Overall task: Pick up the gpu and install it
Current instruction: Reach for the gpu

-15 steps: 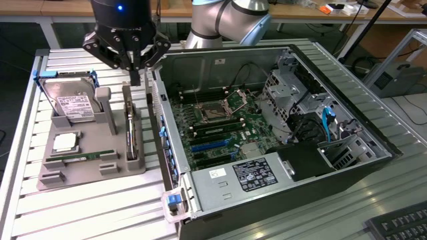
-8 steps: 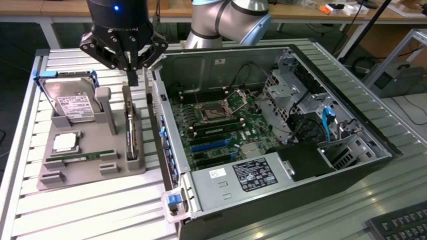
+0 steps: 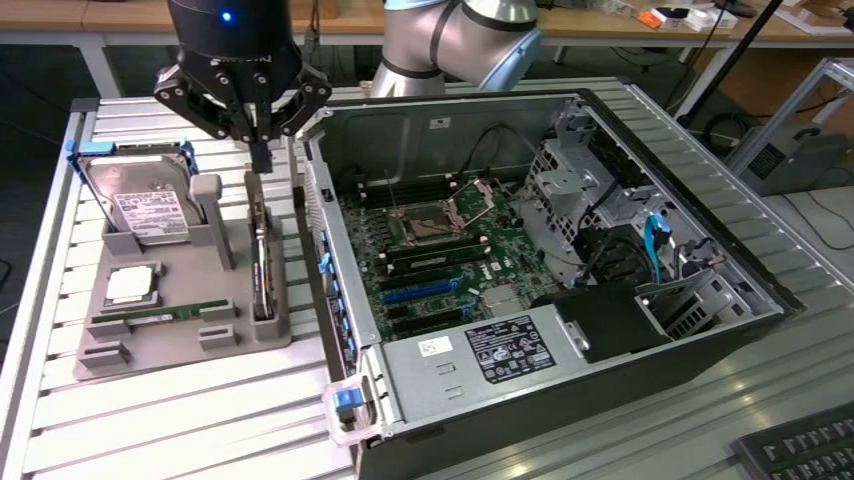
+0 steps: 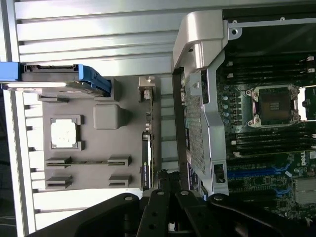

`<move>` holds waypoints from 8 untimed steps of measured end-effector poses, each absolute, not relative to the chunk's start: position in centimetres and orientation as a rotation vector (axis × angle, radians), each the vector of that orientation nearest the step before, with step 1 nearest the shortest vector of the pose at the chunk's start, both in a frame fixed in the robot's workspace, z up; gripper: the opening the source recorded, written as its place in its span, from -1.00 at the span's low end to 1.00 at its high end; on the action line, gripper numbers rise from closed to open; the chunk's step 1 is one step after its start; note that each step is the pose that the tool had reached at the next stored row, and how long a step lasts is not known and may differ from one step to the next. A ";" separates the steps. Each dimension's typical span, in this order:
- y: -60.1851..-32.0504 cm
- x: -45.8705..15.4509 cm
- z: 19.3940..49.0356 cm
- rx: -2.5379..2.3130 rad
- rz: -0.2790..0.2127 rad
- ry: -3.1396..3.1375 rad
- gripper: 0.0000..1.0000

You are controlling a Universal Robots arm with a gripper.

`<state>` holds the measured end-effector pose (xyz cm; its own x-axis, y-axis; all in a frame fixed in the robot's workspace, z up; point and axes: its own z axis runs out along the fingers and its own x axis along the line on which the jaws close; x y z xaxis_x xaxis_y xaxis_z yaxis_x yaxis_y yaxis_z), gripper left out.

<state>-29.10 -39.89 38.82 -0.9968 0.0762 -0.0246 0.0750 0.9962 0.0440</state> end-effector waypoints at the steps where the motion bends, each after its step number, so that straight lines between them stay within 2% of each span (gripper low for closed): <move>1: -39.9 -29.2 38.8 0.118 0.067 3.113 -0.79; 8: -39.9 -29.5 38.8 0.118 0.067 3.113 -0.79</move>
<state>-29.46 -39.89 38.78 -0.9968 0.0762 -0.0245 0.0751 0.9962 0.0439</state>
